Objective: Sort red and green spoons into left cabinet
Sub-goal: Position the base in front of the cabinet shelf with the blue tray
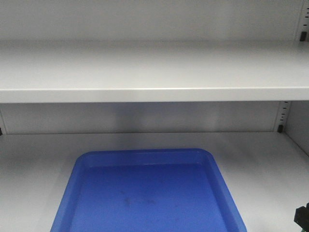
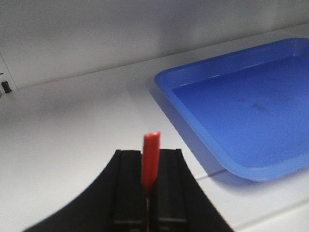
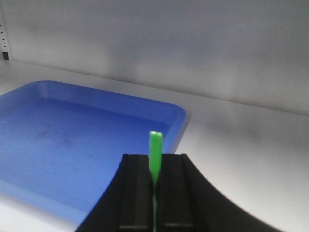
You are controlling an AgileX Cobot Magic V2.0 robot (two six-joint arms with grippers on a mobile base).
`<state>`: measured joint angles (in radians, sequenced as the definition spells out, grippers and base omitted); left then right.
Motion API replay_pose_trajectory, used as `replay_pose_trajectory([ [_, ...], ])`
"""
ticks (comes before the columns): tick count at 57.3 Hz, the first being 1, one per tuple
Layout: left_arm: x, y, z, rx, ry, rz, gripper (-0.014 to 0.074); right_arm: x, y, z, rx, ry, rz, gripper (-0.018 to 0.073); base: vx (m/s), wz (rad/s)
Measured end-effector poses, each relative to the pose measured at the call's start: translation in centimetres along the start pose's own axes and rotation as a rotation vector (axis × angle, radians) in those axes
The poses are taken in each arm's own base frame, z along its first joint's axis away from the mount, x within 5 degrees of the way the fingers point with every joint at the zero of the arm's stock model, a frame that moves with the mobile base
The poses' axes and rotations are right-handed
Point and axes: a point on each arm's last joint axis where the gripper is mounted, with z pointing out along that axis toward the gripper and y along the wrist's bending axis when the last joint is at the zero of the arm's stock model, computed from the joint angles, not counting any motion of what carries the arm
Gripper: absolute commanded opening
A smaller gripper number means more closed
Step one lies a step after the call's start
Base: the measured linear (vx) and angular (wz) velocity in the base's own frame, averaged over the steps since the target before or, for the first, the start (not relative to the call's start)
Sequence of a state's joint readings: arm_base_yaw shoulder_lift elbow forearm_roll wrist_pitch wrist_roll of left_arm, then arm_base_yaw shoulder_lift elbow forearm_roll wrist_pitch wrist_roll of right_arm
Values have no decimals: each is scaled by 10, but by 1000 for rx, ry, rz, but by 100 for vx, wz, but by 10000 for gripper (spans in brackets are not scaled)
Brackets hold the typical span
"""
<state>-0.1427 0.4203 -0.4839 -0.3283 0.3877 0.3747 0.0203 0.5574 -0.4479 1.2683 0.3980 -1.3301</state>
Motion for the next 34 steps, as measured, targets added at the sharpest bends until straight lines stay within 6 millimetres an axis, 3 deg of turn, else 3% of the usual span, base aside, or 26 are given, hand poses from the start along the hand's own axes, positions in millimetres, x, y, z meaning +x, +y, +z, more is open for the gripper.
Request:
replay_pose_trajectory([
  [34, 0, 0, 0, 0, 0, 0, -1, 0, 0, 0, 0, 0, 0, -3, 5, 4],
])
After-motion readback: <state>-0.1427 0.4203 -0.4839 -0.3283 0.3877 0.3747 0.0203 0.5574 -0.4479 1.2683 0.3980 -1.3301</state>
